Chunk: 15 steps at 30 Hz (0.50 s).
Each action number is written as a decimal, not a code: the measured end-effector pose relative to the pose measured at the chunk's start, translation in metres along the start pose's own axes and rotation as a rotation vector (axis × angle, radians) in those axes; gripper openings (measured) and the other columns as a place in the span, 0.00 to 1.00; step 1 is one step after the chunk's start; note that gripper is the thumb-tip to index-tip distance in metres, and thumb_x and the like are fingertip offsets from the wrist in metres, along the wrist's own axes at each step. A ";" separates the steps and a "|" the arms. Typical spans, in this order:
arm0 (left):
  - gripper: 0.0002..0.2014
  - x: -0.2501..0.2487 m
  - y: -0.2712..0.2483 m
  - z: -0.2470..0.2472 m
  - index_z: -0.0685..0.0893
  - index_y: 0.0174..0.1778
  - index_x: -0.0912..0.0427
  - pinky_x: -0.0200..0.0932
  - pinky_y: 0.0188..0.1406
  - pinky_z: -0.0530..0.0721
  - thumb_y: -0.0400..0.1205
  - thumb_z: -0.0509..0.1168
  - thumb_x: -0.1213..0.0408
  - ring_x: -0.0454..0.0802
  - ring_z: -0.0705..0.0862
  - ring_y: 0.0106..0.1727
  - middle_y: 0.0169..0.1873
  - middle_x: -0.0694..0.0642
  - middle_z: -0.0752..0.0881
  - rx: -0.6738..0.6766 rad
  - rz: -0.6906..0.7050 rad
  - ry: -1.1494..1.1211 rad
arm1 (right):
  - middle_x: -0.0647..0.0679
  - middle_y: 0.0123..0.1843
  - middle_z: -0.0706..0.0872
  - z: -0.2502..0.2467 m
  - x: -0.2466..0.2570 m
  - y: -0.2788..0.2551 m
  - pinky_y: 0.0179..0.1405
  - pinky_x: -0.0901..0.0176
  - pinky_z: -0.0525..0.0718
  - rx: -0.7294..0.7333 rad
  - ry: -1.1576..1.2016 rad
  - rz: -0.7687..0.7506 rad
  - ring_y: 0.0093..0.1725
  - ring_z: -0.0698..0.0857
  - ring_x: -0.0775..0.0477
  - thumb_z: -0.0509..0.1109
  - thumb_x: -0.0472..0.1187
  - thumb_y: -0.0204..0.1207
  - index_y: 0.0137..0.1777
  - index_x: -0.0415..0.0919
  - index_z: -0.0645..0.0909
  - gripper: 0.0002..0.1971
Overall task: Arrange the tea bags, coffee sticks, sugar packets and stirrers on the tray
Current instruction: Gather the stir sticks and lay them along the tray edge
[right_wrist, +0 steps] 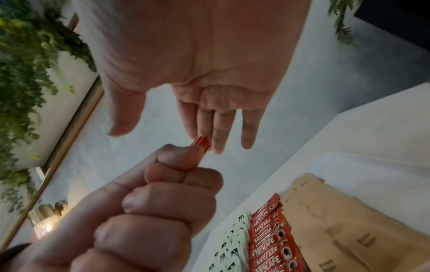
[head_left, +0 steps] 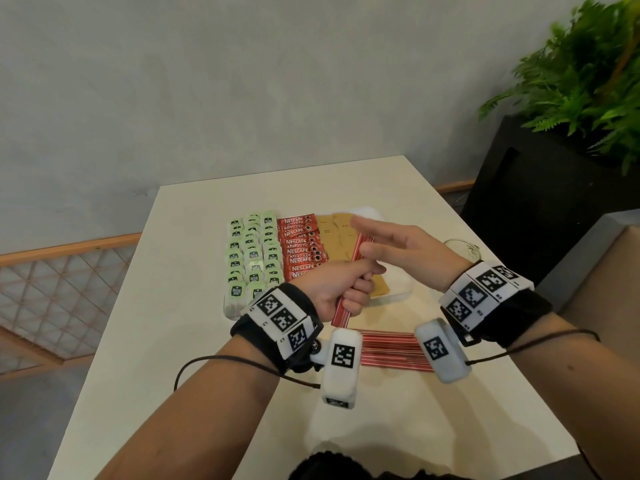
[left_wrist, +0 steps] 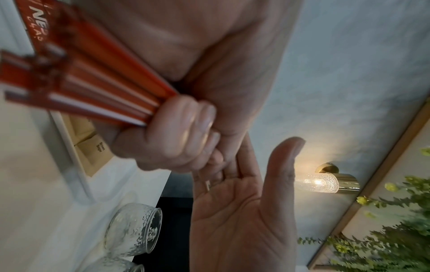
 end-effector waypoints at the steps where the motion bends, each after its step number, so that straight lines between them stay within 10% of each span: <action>1: 0.19 0.000 0.001 -0.001 0.64 0.29 0.51 0.30 0.09 0.55 0.87 0.59 0.63 0.38 0.58 0.13 0.16 0.44 0.61 -0.001 0.001 0.003 | 0.63 0.72 0.78 0.000 -0.001 0.001 0.71 0.72 0.72 -0.001 0.010 0.006 0.72 0.74 0.70 0.70 0.52 0.70 0.80 0.49 0.70 0.36; 8: 0.19 -0.008 0.007 -0.010 0.65 0.27 0.52 0.32 0.10 0.55 0.85 0.60 0.65 0.40 0.57 0.14 0.17 0.46 0.61 -0.073 0.072 0.040 | 0.63 0.65 0.83 -0.012 -0.018 0.006 0.61 0.79 0.72 -0.116 -0.009 0.136 0.53 0.78 0.82 0.62 0.54 0.82 0.65 0.57 0.81 0.14; 12: 0.19 -0.015 0.014 -0.008 0.66 0.27 0.53 0.32 0.12 0.56 0.85 0.59 0.69 0.40 0.57 0.15 0.16 0.46 0.62 -0.087 0.103 0.136 | 0.67 0.38 0.87 0.001 -0.021 0.012 0.58 0.74 0.74 -0.001 0.002 0.143 0.42 0.82 0.73 0.59 0.47 0.86 0.63 0.47 0.84 0.15; 15: 0.13 -0.021 0.021 -0.007 0.72 0.33 0.56 0.33 0.14 0.58 0.85 0.57 0.71 0.40 0.59 0.16 0.17 0.46 0.64 -0.121 0.147 0.223 | 0.57 0.40 0.85 0.000 -0.014 0.018 0.44 0.78 0.77 0.007 -0.010 0.073 0.39 0.80 0.63 0.60 0.44 0.85 0.66 0.45 0.82 0.14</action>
Point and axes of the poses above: each hand's wrist, its own y-axis towards the middle knuckle, its own z-axis out of the palm, x = y × z, the point moved 9 cm from there along y, towards the middle knuckle
